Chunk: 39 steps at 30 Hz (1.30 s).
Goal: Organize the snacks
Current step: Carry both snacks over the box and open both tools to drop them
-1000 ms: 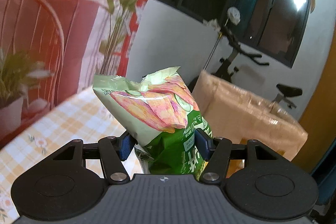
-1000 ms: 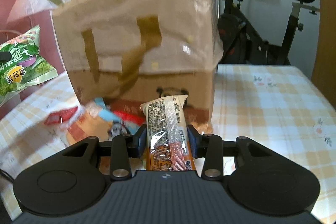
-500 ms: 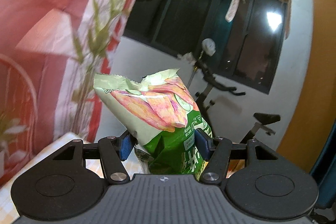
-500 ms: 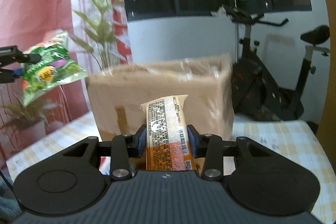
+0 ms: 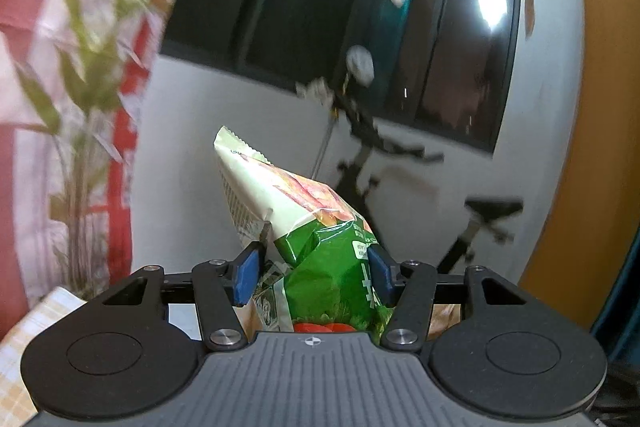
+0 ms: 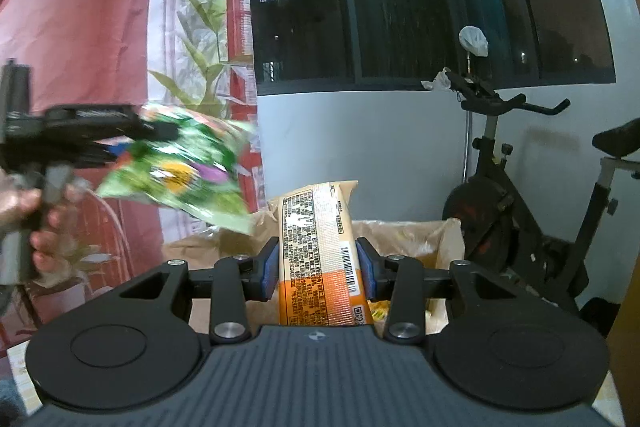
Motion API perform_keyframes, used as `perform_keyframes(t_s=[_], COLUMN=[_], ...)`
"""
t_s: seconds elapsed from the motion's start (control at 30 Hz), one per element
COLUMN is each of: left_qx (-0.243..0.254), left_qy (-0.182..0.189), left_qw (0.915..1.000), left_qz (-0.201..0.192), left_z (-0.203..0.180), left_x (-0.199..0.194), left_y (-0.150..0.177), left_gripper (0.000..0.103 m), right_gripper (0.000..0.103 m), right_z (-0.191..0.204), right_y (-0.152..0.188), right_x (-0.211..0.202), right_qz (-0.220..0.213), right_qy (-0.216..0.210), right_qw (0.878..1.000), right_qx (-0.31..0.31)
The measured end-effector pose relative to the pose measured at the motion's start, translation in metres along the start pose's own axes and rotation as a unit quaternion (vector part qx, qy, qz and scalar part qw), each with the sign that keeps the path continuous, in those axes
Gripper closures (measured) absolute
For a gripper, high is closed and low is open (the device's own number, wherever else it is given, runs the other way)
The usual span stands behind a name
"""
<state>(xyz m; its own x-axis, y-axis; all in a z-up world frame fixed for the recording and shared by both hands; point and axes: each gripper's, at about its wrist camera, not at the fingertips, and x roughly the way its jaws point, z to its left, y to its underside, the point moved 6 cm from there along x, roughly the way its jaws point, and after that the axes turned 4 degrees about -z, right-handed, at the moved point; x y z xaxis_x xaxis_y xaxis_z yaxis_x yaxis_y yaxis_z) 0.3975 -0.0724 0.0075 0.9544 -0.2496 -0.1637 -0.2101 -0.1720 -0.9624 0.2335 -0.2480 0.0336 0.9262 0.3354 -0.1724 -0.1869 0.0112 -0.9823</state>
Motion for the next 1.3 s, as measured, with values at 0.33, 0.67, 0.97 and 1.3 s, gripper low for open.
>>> perform_keyframes(t_s=[0.33, 0.67, 0.97, 1.3], left_qx=[0.167, 0.127, 0.092, 0.085], left_qy=[-0.036, 0.000, 0.002, 0.027], left_qw=[0.9799, 0.9788, 0.9901, 0.9762], left_qz=[0.104, 0.161, 0.107, 0.198], left_z=[-0.017, -0.005, 0.016, 0.014], left_x=[0.040, 0.036, 0.013, 0.050], left_y=[0.042, 0.045, 0.015, 0.051], left_gripper=[0.044, 0.025, 0.070, 0.091], right_gripper=[0.062, 0.062, 0.061, 0.041], right_z=[-0.022, -0.032, -0.038, -0.050], right_y=[0.001, 0.000, -0.005, 0.000], right_x=[0.030, 0.057, 0.086, 0.094], right_qz=[0.032, 0.063, 0.065, 0.077], right_qy=[0.021, 0.039, 0.060, 0.071], right_qw=[0.999, 0.997, 0.995, 0.992], right_qx=[0.005, 0.017, 0.035, 0.071])
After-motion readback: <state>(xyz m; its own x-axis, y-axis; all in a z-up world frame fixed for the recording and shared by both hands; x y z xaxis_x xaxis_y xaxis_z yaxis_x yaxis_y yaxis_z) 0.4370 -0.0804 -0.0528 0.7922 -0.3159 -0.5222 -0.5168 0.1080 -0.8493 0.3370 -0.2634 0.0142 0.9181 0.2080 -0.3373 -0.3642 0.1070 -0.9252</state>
